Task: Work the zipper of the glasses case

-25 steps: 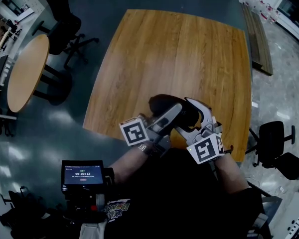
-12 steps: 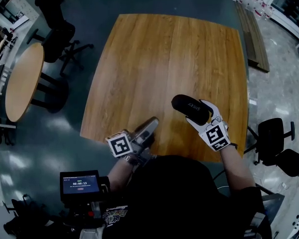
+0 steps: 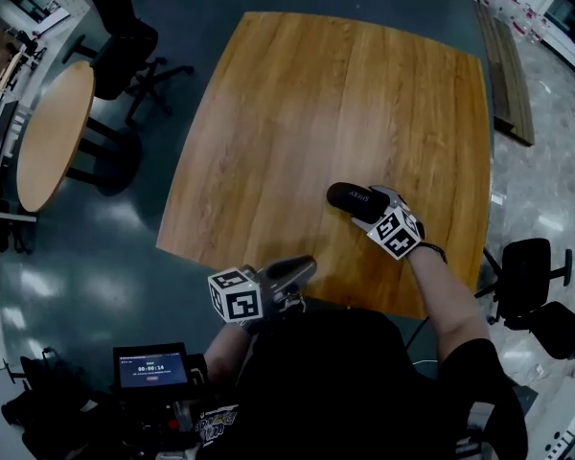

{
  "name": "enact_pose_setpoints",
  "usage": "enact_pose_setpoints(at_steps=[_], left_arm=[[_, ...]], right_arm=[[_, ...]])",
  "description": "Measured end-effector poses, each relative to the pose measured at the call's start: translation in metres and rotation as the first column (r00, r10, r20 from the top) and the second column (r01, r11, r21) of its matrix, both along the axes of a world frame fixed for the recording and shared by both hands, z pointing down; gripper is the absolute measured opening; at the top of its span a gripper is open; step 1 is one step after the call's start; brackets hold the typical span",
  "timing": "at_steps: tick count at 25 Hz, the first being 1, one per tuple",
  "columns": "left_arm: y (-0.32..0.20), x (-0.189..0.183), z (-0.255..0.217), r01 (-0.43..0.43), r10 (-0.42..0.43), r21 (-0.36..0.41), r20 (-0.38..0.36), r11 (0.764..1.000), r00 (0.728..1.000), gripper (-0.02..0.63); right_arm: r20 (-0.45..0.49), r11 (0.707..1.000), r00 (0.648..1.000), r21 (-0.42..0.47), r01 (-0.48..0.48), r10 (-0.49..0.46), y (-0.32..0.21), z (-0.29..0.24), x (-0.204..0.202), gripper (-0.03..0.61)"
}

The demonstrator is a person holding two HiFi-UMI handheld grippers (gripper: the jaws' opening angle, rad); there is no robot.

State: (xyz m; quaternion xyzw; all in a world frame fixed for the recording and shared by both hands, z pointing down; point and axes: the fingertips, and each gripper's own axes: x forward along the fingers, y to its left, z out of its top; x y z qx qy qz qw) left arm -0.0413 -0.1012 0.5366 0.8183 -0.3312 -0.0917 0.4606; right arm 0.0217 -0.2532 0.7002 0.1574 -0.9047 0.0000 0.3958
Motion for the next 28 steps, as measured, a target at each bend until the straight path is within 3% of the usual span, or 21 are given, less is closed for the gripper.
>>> enact_pose_setpoints(at_steps=[6,15,28], left_arm=[[0.020,-0.011,0.017,0.050,-0.050,-0.051,0.004,0.997,0.999,0.048],[0.028,-0.009,0.025,0.010,-0.009,-0.068,0.015,0.998,1.000,0.048],[0.018,-0.003,0.026,-0.042,0.042,-0.057,0.004,0.998,0.999,0.048]], right_arm=[[0.015,1.000,1.000,-0.024,0.016,-0.016,-0.010,0.011,-0.009,0.357],[-0.070,0.996,0.993,-0.017,0.091,-0.092,-0.007,0.026,-0.018,0.356],[0.007,0.998,0.998,-0.002,0.067,-0.067,0.000,-0.001,-0.012,0.394]])
